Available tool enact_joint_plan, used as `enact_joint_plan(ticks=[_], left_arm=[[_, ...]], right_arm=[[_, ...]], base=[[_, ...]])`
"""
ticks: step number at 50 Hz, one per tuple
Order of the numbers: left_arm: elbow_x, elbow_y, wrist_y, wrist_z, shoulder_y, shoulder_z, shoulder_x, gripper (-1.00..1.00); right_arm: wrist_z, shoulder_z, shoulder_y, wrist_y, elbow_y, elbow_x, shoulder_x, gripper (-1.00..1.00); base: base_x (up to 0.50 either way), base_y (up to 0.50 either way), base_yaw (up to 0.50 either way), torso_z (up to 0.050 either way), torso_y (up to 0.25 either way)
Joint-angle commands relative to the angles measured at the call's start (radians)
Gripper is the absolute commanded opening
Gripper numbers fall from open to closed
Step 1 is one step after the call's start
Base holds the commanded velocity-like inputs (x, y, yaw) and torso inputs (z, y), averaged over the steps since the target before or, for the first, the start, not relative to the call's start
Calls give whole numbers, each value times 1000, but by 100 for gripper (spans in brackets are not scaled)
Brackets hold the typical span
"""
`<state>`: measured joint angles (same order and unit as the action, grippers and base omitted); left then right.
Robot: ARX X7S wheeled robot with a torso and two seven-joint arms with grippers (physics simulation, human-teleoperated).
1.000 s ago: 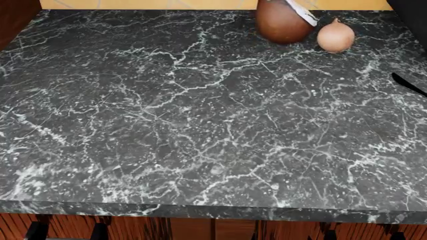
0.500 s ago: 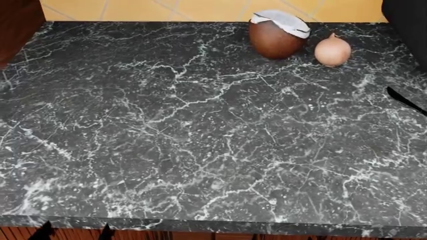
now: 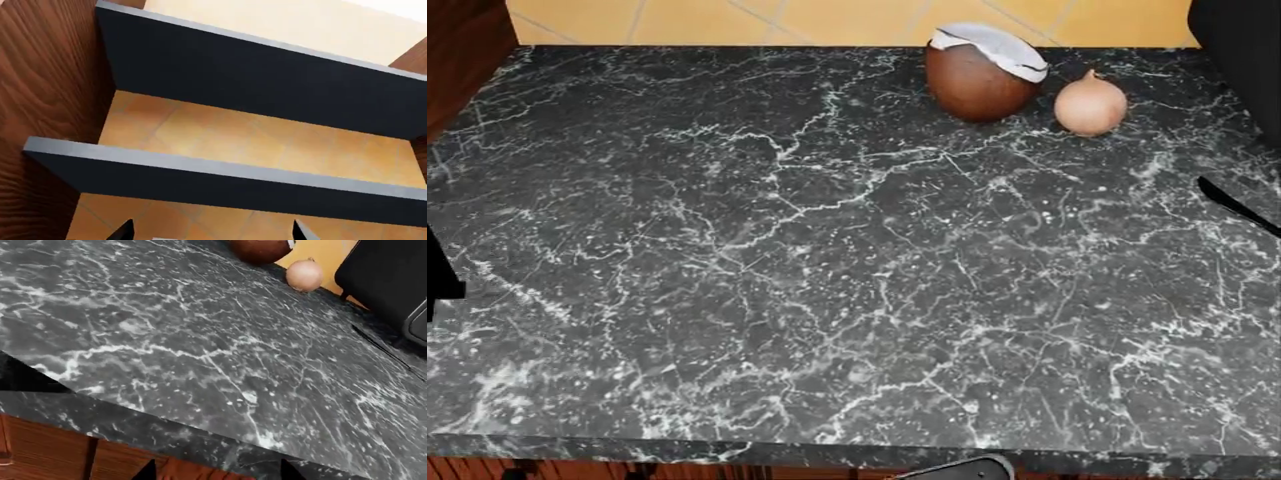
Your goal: Open the microwave door
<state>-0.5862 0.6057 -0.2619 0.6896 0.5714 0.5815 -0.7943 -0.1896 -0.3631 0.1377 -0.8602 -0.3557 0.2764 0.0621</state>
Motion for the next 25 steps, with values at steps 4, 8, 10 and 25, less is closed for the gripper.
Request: enact_joint_plan(ticks=[4, 8, 10, 25], left_arm=[[-243, 441, -535, 577, 657, 715, -776, 100], [-222, 441, -529, 578, 660, 714, -776, 100], [-211, 441, -533, 578, 660, 714, -776, 100], [-181, 441, -407, 617, 744, 630, -776, 100]], right_arm=[[259, -330, 328, 61, -691, 432, -62, 100], [260, -355, 338, 63, -691, 456, -62, 100], [258, -374, 341, 67, -691, 476, -62, 100], [283, -450, 340, 52, -691, 596, -62, 100]], base=[[0, 0, 0, 0, 0], [0, 0, 0, 0, 4], [0, 0, 0, 0, 0], [0, 0, 0, 0, 0]])
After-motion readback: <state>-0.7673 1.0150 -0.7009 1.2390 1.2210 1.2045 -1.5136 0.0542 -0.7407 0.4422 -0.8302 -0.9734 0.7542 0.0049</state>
